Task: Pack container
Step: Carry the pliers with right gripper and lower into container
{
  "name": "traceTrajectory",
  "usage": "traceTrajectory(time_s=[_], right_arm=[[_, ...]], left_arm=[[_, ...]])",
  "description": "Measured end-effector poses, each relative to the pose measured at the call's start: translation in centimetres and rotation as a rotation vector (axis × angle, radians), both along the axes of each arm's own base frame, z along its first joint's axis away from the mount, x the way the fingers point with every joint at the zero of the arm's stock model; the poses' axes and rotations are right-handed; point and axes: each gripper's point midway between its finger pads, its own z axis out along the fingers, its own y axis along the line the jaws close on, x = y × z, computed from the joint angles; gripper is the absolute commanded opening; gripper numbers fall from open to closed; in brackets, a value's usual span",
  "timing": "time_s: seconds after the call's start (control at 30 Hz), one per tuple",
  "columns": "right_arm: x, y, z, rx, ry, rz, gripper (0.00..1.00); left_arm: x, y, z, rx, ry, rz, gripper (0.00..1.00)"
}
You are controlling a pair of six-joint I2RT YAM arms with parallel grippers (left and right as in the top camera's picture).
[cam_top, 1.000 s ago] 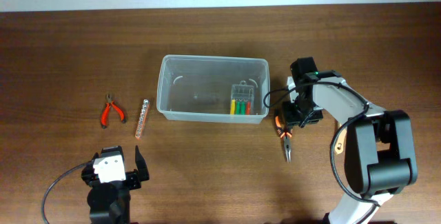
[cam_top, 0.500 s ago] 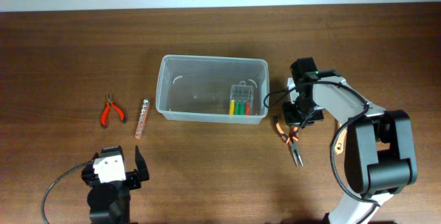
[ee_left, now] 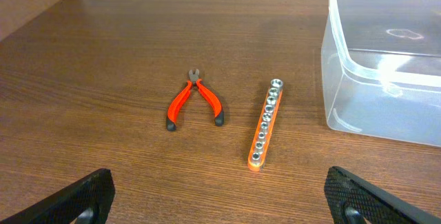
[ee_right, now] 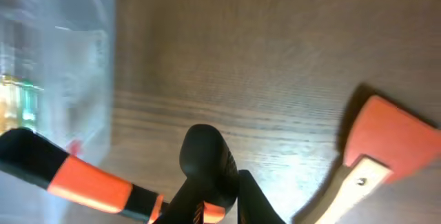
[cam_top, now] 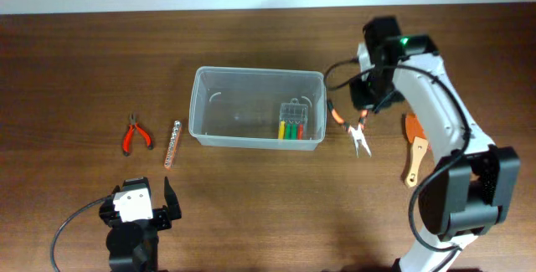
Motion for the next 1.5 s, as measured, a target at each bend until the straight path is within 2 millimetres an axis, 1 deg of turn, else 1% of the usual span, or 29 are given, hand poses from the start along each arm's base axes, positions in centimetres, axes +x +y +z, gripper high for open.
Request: traceTrajectory(time_s=[0.1, 0.17, 0.23, 0.3, 0.37, 0.43, 0.5, 0.57, 0.63, 0.77, 0.87, 0.97, 1.03, 1.1, 1.2, 1.23, 1.27, 1.33, 1.4, 1.5], right_arm=[[0.8, 0.1, 2.5, 0.004, -0.04, 0.0, 0.13], [1.4, 0.1, 4.7, 0.007, -0.078, 0.0, 0.13], [1.5, 0.1, 6.1, 0.01, -0.097, 0.0, 0.13], [1.7, 0.2, 7.2, 0.013, -0.116, 0.001, 0.13], [1.8, 0.4, 7.8, 0.019, -0.127, 0.005, 0.12], [1.7, 1.1, 8.3, 0.031, -0.133, 0.019, 0.12], [1.6, 2.5, 8.5, 0.048, -0.139, 0.048, 0.12], [1.4, 4.4, 8.6, 0.064, -0.145, 0.092, 0.12], [1.3, 6.7, 8.8, 0.079, -0.159, 0.146, 0.12], [0.8, 12.5, 9.3, 0.115, -0.215, 0.276, 0.12], [0.5, 16.3, 9.9, 0.14, -0.272, 0.375, 0.12], [0.5, 18.9, 10.6, 0.152, -0.329, 0.462, 0.13], [0.6, 20.0, 10.9, 0.148, -0.364, 0.502, 0.12], [0.9, 20.7, 11.2, 0.139, -0.396, 0.523, 0.11], [1.7, 21.1, 11.0, 0.12, -0.424, 0.557, 0.11], [1.9, 21.2, 10.7, 0.111, -0.425, 0.568, 0.11], [2.3, 21.3, 10.3, 0.098, -0.425, 0.588, 0.08], [2.6, 21.4, 9.1, 0.075, -0.408, 0.622, 0.04], [2.9, 21.5, 7.4, 0.051, -0.377, 0.663, 0.04], [3.2, 21.6, 5.5, 0.024, -0.342, 0.705, 0.04]], left_arm=[[0.0, 0.0, 0.0, 0.0, 0.0, 0.0, 0.99], [0.0, 0.0, 0.0, 0.0, 0.0, 0.0, 0.99], [0.0, 0.0, 0.0, 0.0, 0.0, 0.0, 0.99], [0.0, 0.0, 0.0, 0.0, 0.0, 0.0, 0.99], [0.0, 0.0, 0.0, 0.0, 0.0, 0.0, 0.99], [0.0, 0.0, 0.0, 0.0, 0.0, 0.0, 0.99], [0.0, 0.0, 0.0, 0.0, 0.0, 0.0, 0.99], [0.0, 0.0, 0.0, 0.0, 0.0, 0.0, 0.99], [0.0, 0.0, 0.0, 0.0, 0.0, 0.0, 0.99], [0.0, 0.0, 0.0, 0.0, 0.0, 0.0, 0.99], [0.0, 0.0, 0.0, 0.0, 0.0, 0.0, 0.99], [0.0, 0.0, 0.0, 0.0, 0.0, 0.0, 0.99], [0.0, 0.0, 0.0, 0.0, 0.0, 0.0, 0.99], [0.0, 0.0, 0.0, 0.0, 0.0, 0.0, 0.99], [0.0, 0.0, 0.0, 0.0, 0.0, 0.0, 0.99], [0.0, 0.0, 0.0, 0.0, 0.0, 0.0, 0.99], [0.0, 0.0, 0.0, 0.0, 0.0, 0.0, 0.99], [0.0, 0.0, 0.0, 0.0, 0.0, 0.0, 0.99], [0.0, 0.0, 0.0, 0.0, 0.0, 0.0, 0.99], [0.0, 0.0, 0.0, 0.0, 0.0, 0.0, 0.99]])
